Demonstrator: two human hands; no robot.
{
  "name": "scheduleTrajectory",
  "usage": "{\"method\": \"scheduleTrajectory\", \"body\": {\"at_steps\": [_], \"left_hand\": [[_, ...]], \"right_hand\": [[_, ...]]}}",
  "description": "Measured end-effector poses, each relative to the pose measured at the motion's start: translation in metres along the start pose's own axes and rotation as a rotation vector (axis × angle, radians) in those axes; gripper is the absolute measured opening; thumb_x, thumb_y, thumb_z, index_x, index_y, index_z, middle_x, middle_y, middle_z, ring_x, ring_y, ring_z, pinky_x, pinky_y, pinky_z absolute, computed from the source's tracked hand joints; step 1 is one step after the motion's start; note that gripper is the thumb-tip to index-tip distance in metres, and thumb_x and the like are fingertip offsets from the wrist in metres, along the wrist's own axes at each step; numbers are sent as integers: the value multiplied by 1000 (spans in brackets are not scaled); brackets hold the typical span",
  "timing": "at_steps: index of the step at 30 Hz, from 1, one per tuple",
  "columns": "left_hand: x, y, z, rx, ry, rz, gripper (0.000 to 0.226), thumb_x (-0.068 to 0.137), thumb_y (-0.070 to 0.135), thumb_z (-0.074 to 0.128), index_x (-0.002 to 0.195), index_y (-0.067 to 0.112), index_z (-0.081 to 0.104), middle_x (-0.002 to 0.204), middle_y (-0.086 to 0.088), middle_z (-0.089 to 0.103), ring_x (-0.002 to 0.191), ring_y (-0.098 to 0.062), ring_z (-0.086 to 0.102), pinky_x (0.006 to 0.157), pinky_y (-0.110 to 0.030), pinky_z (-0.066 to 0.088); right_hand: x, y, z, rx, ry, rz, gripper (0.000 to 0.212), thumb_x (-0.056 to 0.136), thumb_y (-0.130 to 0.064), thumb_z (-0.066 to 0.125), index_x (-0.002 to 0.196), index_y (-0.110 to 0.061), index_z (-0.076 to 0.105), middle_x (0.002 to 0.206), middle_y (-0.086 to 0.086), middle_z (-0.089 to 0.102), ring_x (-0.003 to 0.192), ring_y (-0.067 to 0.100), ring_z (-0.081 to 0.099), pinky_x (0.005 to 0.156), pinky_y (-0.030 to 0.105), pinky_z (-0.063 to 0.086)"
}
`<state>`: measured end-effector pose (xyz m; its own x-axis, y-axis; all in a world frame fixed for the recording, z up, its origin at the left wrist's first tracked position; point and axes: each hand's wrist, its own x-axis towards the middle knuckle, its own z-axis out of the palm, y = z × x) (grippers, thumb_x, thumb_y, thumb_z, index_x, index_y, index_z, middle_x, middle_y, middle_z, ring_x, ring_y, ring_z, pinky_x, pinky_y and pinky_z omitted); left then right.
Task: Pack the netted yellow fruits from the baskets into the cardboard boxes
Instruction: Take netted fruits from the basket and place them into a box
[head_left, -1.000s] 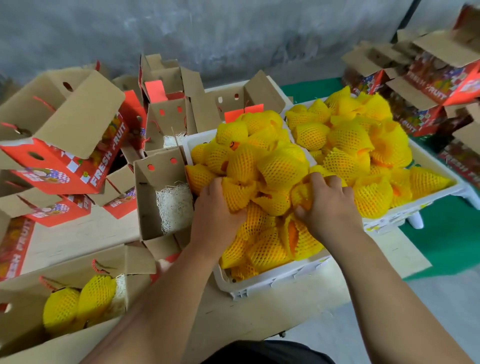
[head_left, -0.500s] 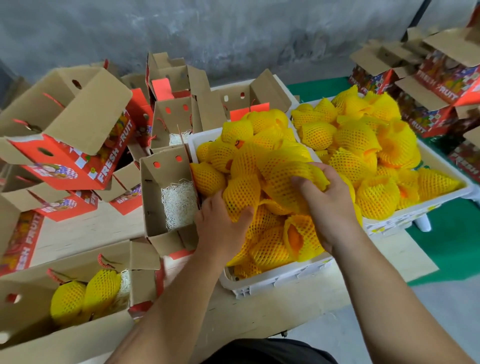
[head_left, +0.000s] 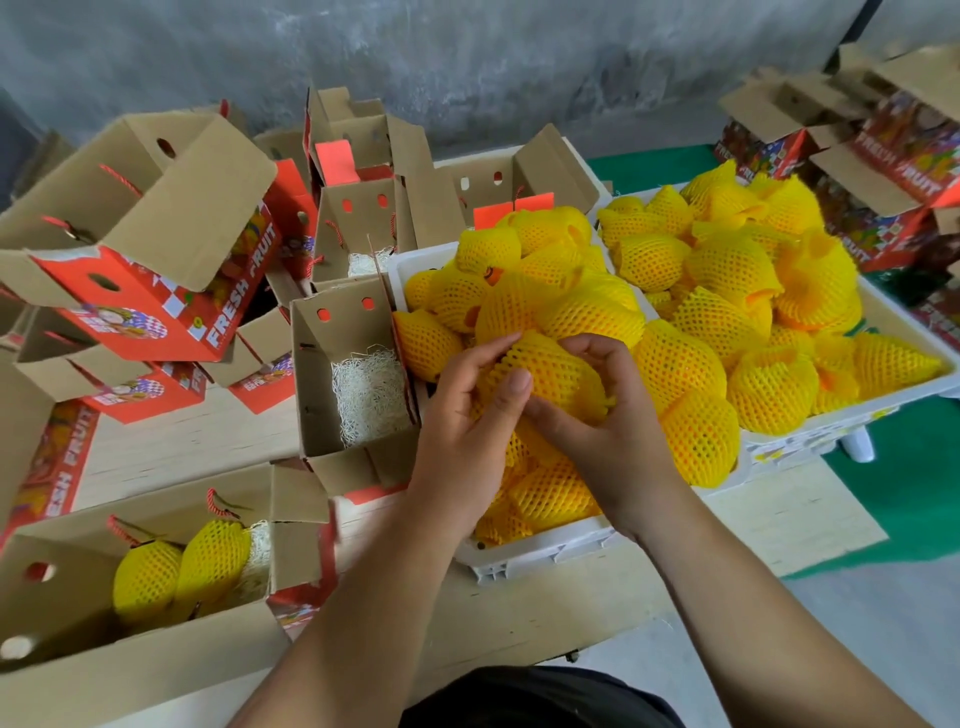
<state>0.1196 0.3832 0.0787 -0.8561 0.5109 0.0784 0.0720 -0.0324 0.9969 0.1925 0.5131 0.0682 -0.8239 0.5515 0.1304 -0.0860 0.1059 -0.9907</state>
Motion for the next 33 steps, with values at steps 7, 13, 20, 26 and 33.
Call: {"method": "scheduleTrajectory", "body": {"at_steps": [7,13,20,26,33], "left_hand": [[-5,-6,-24,28,51,84,16,92,32,72,106,24,72,129,11,68,123,-9,63,102,-32,50],[-18,-3,-69,-51,94,80,16,90,27,75,102,18,70,125,9,72,120,-11,66,98,-39,55],[-36,6,-156,-132,106,34,13,79,34,80,88,26,76,89,7,76,84,-3,70,68,-19,56],[-43,5,-251,-181,81,-11,14,77,36,83,89,33,78,88,9,72,83,-6,66,69,-25,55],[-64,-18,-353,-108,230,-314,52,79,69,75,112,29,69,107,2,77,103,-19,73,91,-47,60]], "right_hand": [[4,-10,20,-270,-268,-18,73,79,-25,87,141,-34,49,123,-20,65,109,-12,60,83,4,44],[-2,-23,59,-433,-318,-31,71,74,-42,88,133,-46,48,109,-21,68,99,-6,64,75,13,52],[-25,-32,122,42,-616,207,59,87,-11,78,138,-29,55,125,1,68,116,20,67,93,39,59],[-51,-28,227,313,-639,459,50,85,-9,74,130,-17,54,118,13,67,111,30,67,94,55,57],[-77,-15,343,231,-444,501,71,81,-22,84,142,-32,50,134,10,66,127,28,62,108,60,47]]}}
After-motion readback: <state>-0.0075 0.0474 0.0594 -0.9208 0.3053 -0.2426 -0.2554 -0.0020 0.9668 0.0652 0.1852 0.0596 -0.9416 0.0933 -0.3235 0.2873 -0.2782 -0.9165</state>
